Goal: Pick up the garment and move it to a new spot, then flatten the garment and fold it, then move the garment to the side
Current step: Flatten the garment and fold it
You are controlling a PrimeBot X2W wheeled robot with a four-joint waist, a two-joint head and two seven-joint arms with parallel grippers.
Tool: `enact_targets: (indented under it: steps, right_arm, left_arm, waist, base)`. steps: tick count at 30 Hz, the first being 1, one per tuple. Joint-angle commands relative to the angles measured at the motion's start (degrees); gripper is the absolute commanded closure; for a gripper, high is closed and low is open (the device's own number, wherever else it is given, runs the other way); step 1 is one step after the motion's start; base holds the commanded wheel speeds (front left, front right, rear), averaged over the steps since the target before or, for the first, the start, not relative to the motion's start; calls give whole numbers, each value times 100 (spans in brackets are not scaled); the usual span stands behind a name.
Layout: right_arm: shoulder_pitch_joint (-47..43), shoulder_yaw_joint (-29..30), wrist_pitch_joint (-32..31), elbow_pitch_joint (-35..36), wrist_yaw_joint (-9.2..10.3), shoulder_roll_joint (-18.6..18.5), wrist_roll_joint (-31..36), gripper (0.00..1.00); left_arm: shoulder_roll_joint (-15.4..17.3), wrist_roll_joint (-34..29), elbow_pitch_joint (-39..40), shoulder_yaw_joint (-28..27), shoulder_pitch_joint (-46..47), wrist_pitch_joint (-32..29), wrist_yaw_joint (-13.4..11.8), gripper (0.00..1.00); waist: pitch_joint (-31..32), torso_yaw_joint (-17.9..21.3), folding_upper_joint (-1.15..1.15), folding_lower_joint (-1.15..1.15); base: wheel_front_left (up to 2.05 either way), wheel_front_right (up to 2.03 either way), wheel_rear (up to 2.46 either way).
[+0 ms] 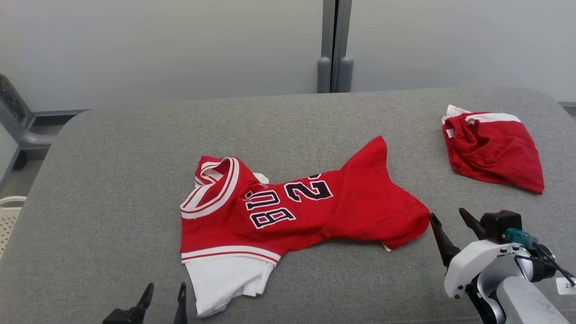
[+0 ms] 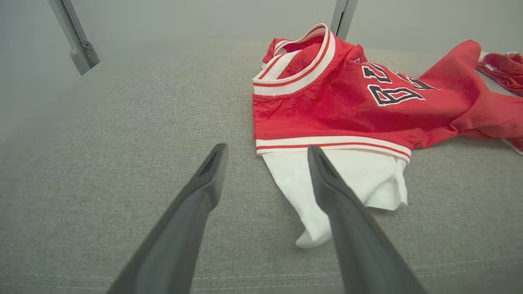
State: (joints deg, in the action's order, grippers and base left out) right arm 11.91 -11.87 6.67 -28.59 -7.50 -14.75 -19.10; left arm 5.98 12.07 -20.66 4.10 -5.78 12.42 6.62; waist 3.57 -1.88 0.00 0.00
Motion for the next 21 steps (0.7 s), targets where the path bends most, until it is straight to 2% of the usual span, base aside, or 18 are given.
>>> enact_targets:
  steps: [1,13,21]
  right_arm:
    - [123,-50,32,-126,3,-8,-30,0]
    - [1183,-588,245,-1916,3,106,-287,0]
    - [1841,-981,387,-2927,3,253,-495,0]
  left_arm:
    - [-21,67,-90,50,107,38,29,0]
    - [-125,353,-1068,802,472,163,83,0]
    - [-31,642,-1562,1275,792,185,86,0]
  waist:
    - [-31,-17,0,0]
    - [-218,-173,0,0]
    - [-311,-231,0,0]
  base:
    - [0,0,0]
    - [0,0,0]
    - [0,0,0]
